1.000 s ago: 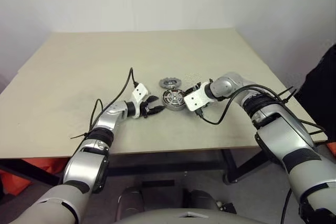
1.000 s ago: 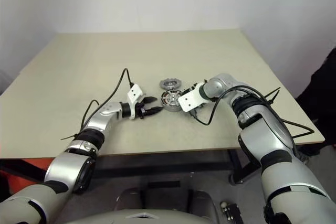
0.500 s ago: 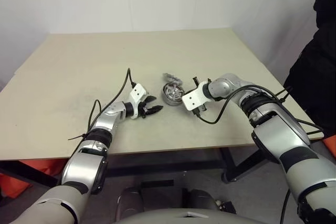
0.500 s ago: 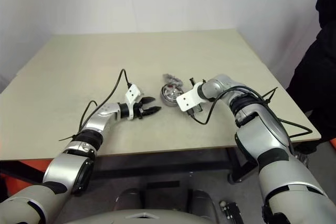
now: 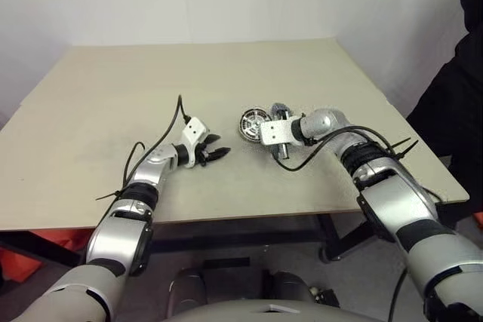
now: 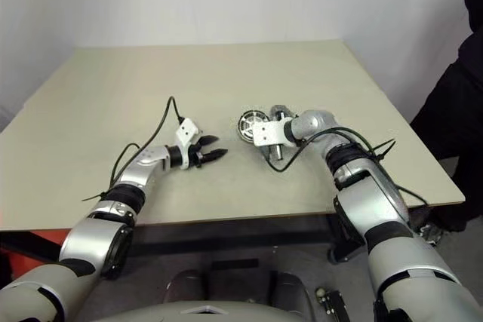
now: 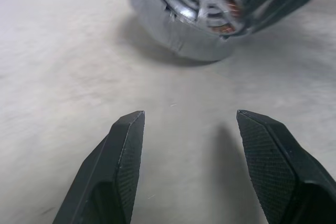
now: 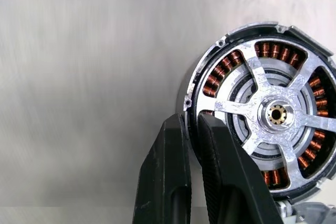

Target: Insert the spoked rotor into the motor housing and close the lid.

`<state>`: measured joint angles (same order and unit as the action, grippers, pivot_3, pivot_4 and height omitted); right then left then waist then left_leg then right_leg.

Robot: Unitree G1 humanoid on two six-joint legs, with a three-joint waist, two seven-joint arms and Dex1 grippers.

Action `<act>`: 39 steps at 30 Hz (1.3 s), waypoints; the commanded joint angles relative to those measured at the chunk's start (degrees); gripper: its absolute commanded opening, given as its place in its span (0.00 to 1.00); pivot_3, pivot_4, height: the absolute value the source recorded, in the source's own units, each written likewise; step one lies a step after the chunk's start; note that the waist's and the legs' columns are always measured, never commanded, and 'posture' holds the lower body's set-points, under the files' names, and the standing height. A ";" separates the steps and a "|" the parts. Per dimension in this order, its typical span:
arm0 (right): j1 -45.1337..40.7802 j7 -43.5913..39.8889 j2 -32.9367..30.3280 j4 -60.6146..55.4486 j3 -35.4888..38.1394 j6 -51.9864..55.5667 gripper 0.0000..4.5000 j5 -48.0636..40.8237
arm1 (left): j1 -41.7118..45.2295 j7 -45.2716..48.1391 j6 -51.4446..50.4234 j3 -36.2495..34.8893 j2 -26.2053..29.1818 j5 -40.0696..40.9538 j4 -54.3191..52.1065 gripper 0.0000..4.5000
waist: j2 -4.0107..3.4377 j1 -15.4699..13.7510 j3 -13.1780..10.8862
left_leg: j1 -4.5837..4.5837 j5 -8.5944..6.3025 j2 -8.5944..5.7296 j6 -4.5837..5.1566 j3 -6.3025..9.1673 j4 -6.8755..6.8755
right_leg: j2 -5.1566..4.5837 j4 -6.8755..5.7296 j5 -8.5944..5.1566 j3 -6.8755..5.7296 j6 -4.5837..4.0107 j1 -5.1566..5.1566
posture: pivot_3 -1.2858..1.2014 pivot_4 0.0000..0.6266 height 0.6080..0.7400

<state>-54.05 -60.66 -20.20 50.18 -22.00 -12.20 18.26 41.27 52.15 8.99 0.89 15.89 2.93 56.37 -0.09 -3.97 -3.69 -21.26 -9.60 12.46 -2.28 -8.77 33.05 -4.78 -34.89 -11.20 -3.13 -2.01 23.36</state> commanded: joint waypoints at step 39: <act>21.79 16.96 15.20 -65.90 31.65 90.62 0.38 -33.37 | -1.92 6.85 -3.23 -1.05 4.30 2.85 -6.25 0.66 | -0.02 -4.56 -0.15 | 0.31 0.52 0.25 -0.93 0.07 -0.75 | 0.17 0.13 -0.09 0.01 -0.03 -0.06 | 0.52 0.00 1.00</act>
<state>-34.51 -45.89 -6.26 -10.16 4.02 70.73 -11.57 36.58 58.11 5.08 -0.41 20.26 5.57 50.85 -0.11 -8.53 -3.83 -20.92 -9.07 12.71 -3.22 -8.71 32.29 -4.62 -34.76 -11.30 -3.12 -2.03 23.31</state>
